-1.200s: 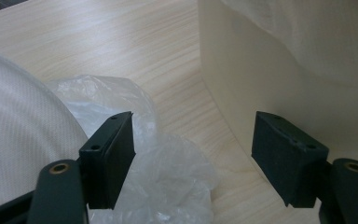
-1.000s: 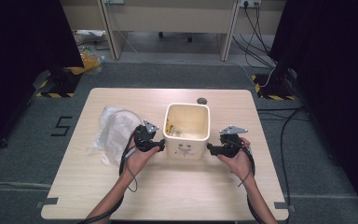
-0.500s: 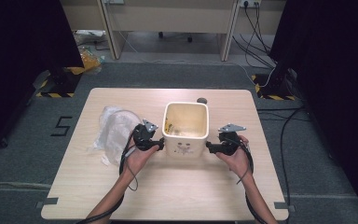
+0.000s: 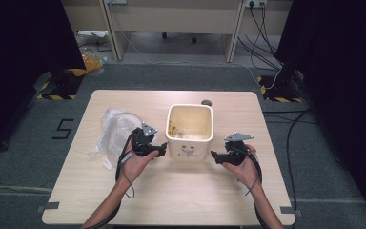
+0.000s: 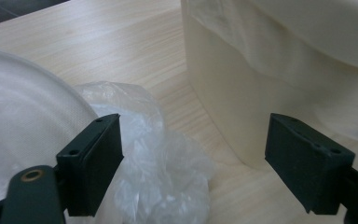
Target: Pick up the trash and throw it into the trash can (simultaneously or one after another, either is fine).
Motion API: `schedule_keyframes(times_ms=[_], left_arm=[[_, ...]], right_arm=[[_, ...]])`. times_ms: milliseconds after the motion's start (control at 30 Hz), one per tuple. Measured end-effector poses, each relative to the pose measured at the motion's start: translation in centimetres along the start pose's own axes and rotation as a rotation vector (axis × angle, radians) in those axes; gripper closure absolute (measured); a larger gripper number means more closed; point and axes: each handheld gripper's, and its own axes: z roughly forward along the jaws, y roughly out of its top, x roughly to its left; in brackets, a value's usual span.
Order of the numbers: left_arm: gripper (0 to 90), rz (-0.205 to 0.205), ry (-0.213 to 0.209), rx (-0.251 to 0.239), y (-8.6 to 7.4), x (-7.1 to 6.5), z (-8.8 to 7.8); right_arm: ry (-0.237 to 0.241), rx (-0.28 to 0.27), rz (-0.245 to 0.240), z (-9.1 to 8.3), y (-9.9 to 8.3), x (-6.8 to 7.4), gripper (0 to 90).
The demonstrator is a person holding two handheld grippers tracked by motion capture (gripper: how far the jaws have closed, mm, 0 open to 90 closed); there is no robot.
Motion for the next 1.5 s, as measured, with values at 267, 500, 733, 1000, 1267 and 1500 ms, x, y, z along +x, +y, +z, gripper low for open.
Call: schedule_keyframes(times_ms=[267,500,733,1000,1267,1500], left_arm=[[18.0,-0.024,-0.002,-0.022,-2.5,2.2,-4.4],[17.6,-0.091,0.032,-0.016,-5.5,4.7,-5.9],[17.4,-0.124,0.040,-0.024,-7.7,5.5,-6.3],[17.4,-0.181,0.078,-0.013,-10.5,7.2,-6.4],[17.4,-0.238,0.121,0.031,-13.8,9.7,-6.2],[16.9,-0.254,0.110,0.039,-15.0,10.5,-6.7]], right_arm=[[0.035,0.003,-0.023,-2.5,-2.1,1.9,24.7],[0.073,0.003,-0.039,-3.2,-2.9,3.3,24.5],[0.111,0.001,-0.078,-3.2,-2.7,5.0,24.5],[0.174,-0.006,-0.133,-2.9,-1.9,8.0,24.5],[0.249,-0.009,-0.205,-1.8,-0.2,12.0,23.7],[0.290,-0.004,-0.233,-0.8,0.9,14.2,23.6]])
